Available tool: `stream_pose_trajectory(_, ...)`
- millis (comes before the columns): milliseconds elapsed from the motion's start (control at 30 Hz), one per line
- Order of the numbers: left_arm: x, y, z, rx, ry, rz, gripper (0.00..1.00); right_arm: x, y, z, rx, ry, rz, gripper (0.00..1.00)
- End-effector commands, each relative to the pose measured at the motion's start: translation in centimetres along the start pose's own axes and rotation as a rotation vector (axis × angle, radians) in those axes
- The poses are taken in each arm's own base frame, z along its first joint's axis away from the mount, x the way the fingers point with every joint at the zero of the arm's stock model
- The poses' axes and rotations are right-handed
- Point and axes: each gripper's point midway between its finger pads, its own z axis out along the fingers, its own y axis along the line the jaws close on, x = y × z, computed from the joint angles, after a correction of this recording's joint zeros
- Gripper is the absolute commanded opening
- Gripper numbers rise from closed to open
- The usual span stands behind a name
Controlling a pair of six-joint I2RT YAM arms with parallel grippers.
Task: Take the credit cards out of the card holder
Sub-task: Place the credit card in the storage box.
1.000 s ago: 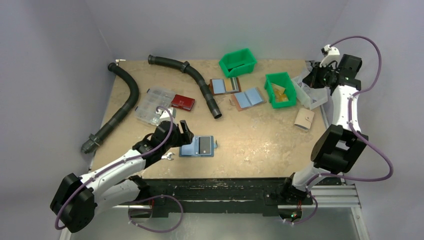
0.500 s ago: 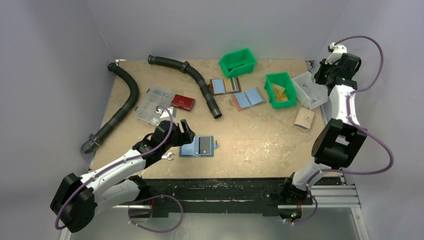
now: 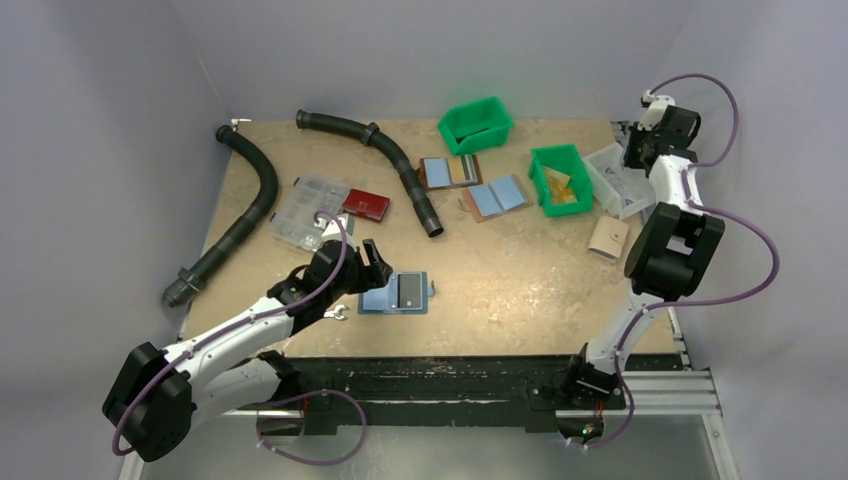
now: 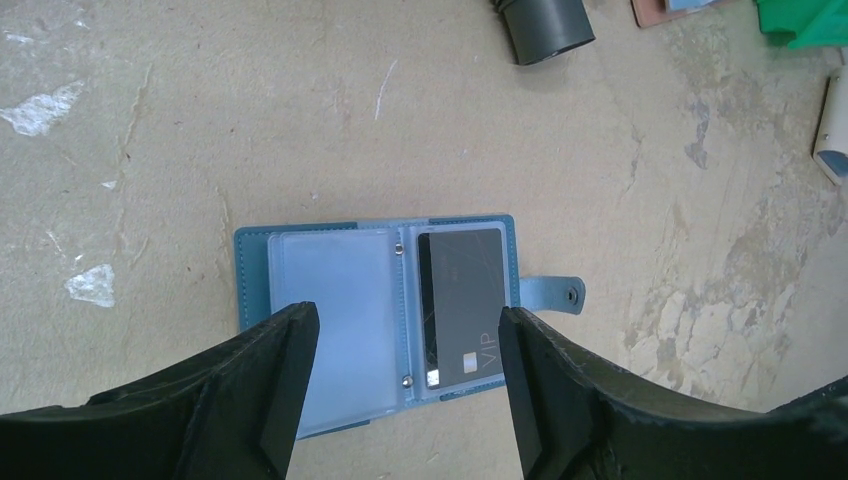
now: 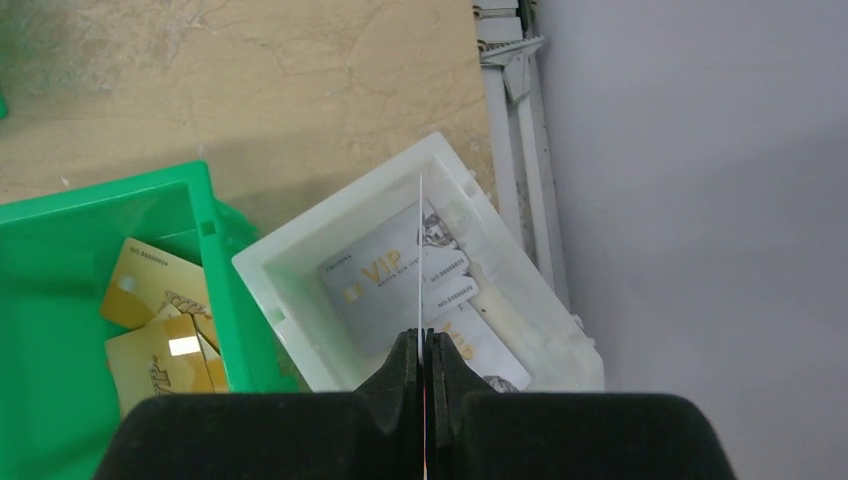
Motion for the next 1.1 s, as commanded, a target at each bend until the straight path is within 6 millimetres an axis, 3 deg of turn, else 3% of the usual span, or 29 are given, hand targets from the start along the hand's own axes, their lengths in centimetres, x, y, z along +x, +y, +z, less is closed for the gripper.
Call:
stream_pose_trajectory(0, -2.0, -2.1, -0.2, 0.052, -0.029, -0.033, 0.71, -3.0, 0.7, 0.3, 0.007, -0.059, -0.059, 0.0)
stream_pose_trajectory(400, -1.9, -2.1, -0.5, 0.049, -0.021, -0.042, 0.71, -0.7, 1.4, 3.3, -0.015, 0.032, -0.073, 0.06)
stream_pose_trajectory(500, -2.0, -2.2, -0.5, 0.047, -0.02, -0.041, 0.71, -0.2, 0.7, 3.6, 0.021, 0.052, -0.079, 0.14)
stream_pose_trajectory(567, -2.0, -2.2, -0.5, 0.047, -0.019, -0.038, 0.71, -0.1, -0.2, 3.7, 0.071, 0.058, -0.088, 0.32)
stream_pose_trajectory(633, -2.1, -2.2, -0.5, 0.046, -0.018, -0.035, 0.71, -0.4, -1.0, 3.4, 0.118, 0.054, -0.094, 0.42)
stream_pose_trajectory(733, -2.2, -2.4, -0.5, 0.048, -0.018, -0.034, 0.71, -1.3, -2.5, 2.5, 0.198, 0.032, -0.103, 0.44)
stream_pose_trajectory(900, -2.2, -2.4, -0.6, 0.051, -0.02, -0.035, 0.71, -2.4, -2.9, 1.0, 0.229, 0.004, -0.117, 0.44)
stream_pose_trajectory(1067, -2.8, -3.1, -1.1, 0.087, -0.033, -0.027, 0.73, -2.7, -0.4, -1.2, 0.109, -0.013, -0.131, 0.44)
